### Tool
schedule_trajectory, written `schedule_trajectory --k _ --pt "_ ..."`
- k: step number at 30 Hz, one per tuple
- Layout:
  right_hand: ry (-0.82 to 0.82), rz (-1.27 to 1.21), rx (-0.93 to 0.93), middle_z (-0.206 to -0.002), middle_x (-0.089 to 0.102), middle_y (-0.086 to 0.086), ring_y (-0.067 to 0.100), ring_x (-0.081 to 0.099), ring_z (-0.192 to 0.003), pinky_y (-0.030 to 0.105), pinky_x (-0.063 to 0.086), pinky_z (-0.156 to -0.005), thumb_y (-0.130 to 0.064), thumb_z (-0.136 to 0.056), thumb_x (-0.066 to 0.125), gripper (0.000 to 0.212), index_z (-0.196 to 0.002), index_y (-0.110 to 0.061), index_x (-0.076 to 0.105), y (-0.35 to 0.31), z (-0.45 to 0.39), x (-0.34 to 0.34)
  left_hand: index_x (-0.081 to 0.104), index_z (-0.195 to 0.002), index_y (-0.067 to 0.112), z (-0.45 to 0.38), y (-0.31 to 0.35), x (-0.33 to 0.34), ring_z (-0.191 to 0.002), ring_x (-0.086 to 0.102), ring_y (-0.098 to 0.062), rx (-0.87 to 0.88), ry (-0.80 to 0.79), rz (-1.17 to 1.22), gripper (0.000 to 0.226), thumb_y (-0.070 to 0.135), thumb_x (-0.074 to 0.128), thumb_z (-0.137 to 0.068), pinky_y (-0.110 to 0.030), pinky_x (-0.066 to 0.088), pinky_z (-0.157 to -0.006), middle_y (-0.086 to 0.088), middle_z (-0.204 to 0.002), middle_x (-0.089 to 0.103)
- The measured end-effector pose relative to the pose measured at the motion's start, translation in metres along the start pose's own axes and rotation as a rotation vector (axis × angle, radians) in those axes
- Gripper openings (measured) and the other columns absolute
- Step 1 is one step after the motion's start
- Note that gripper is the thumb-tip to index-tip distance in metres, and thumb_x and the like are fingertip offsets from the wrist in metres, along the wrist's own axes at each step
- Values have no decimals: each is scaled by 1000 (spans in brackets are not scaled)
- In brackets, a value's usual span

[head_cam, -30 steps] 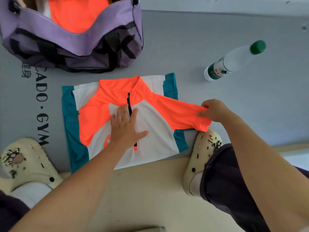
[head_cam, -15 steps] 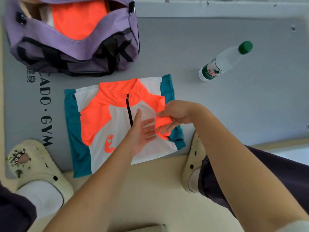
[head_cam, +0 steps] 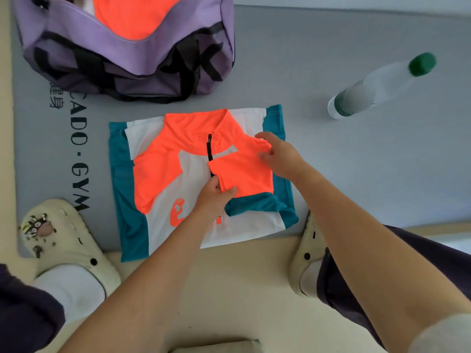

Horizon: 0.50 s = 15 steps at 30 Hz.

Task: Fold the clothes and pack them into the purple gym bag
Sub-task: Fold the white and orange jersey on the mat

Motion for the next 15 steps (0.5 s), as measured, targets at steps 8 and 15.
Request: schedule_trajectory --k 8,15 --pt "216 145 86 -90 59 12 30 55 -79 34 37 -65 -14 -90 47 18 -108 -14 45 3 -12 -21 60 -114 24 5 -2 -16 -87 68 -6 100 35 -78 46 -6 69 -80 -31 57 -82 9 -96 70" --pt "-71 -14 147 -76 54 -10 13 53 -72 23 41 -61 -28 -79 75 24 -95 -16 62 47 49 32 63 -79 23 1 -12 -28 -84 69 -27 29 121 -154 20 6 72 -81 -50 56 -82 1 -81 70"
Point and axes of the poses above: each hand's wrist, its own z-axis away from the middle knuckle, its own x-axis out of the palm, y = z × x, the point moved 10 cm from there along -z, towards the middle knuckle
